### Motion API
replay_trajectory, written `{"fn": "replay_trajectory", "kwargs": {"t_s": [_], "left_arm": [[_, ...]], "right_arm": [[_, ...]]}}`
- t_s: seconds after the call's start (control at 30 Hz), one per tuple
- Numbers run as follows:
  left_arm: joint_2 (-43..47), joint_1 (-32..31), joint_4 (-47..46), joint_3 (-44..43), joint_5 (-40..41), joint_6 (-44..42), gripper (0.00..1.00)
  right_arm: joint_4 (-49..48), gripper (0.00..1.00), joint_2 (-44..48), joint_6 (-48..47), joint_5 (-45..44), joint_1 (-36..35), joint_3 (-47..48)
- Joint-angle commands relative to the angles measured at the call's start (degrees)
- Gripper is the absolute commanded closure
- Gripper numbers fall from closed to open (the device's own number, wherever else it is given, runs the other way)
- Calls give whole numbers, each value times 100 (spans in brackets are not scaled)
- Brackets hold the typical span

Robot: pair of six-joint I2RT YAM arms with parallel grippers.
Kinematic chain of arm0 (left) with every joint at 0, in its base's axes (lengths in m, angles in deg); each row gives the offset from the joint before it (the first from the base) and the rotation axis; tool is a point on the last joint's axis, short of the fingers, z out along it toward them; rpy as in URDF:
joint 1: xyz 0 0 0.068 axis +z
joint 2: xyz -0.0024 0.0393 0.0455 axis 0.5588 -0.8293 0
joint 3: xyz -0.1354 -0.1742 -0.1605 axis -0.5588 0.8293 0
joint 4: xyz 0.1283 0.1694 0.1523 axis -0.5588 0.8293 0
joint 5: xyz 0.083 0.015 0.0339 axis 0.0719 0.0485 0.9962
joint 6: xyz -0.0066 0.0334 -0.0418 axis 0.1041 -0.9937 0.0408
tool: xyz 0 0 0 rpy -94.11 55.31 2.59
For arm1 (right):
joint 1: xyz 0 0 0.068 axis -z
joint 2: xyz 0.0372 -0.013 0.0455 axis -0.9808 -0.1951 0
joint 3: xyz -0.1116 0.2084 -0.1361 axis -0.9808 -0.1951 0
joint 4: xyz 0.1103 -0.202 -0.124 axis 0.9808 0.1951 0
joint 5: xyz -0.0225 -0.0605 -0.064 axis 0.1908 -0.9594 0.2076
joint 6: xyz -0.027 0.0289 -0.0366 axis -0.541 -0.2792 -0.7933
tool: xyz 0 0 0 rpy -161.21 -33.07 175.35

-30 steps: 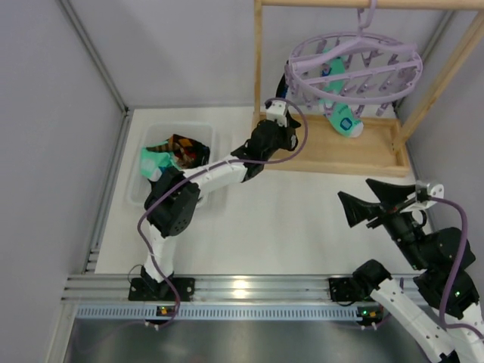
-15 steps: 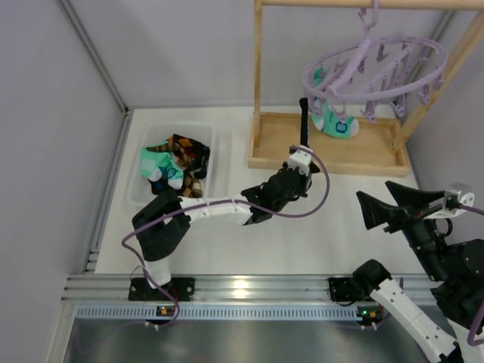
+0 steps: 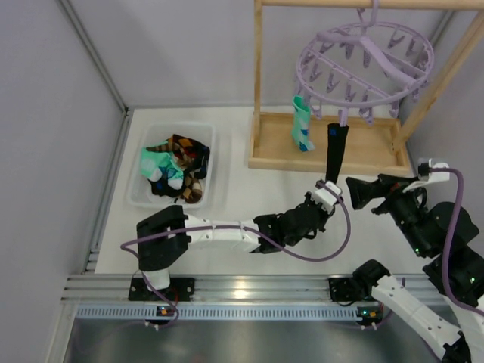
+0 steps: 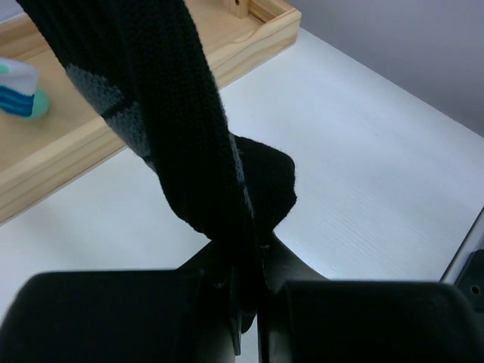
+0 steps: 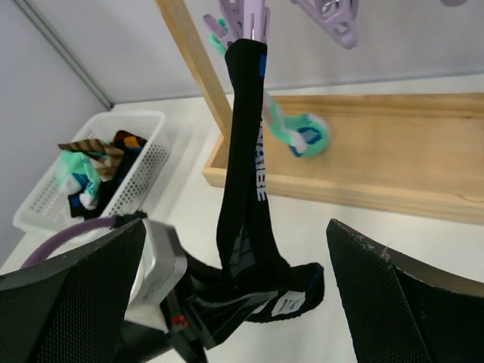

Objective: Remove the socks clipped to the hanger

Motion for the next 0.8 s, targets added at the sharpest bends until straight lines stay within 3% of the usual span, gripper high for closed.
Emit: {"fn": "replay_trajectory", "kwargs": {"t_s": [0.0,0.27,0.47,0.63,0.77], "left_arm": [[76,-260,-202,-172,309,-440,100],[-29,-454,-202,-233,862,-687,100],[-3,-454,-202,-172,872,-652,100],[-64,-463,-193,-146,872,-635,100],[-249,-516,-132,-321,1127,-888,100]], "right_arm": [[50,1,-278,-223,-337,30,635],[673,1,-1403,-804,-987,30,1953],[525,6,-2352,-769,-908,30,2262],[349,16,-3116,-734,-1189,21,2684],[831,24,-4073,-865,-1425,30,3630]]}}
